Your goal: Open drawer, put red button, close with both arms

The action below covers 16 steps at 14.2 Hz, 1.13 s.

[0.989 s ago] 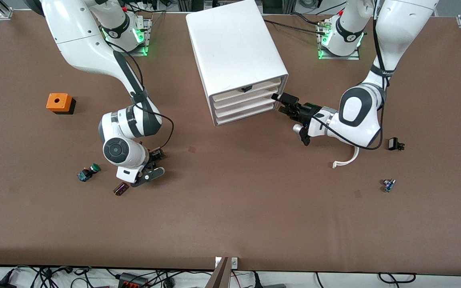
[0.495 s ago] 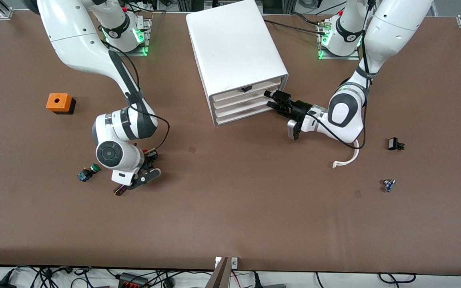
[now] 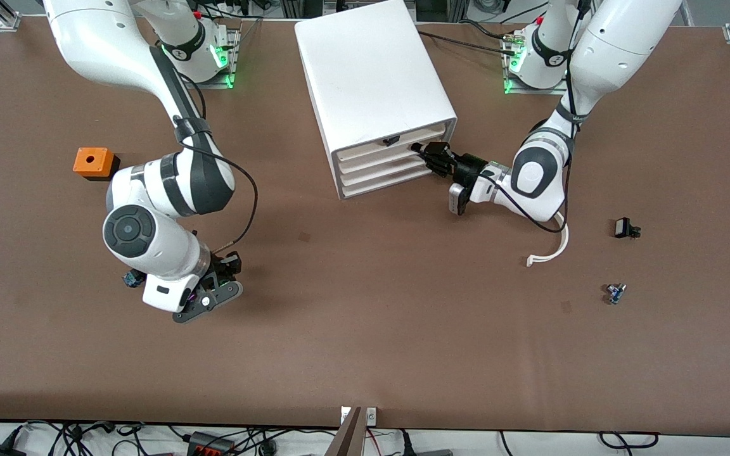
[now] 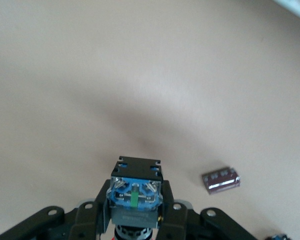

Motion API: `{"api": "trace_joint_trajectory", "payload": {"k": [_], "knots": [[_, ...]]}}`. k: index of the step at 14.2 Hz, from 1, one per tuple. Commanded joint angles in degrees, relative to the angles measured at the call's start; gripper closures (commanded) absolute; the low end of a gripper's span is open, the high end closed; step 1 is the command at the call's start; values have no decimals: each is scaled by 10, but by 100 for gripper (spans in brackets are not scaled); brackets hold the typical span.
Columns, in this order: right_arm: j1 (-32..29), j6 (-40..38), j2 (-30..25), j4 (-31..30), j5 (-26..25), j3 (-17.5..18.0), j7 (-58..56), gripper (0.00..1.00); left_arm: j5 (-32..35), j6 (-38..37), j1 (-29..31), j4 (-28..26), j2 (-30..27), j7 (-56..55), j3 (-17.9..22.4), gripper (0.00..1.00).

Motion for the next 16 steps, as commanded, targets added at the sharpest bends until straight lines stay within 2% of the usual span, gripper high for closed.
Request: {"api": "trace_joint_trajectory", "payload": {"k": [1,4,7,8,9,10,13,16], "knots": [[4,23,9,30,33,5,8,100,-11,8,9,37,15,7,0,94],[10,44,8,35,75,6,19,100,-6,8,27,116,73,1,4,94],[31,64,7,38,76,6,20,100,10,8,36,169,107,1,23,92],[39,71,7,38,76,6,20,100,25,8,37,182,111,1,26,86],[48,74,7,38,76,6,20,100,32,8,42,187,111,1,27,61],[67,77,7,38,75,5,20,100,34,7,43,188,108,3,27,1],[112,109,7,38,74,5,43,100,55,2,48,189,81,-46,28,0],[176,123,9,39,67,-4,135,100,137,-26,50,207,29,-197,28,0]]}}
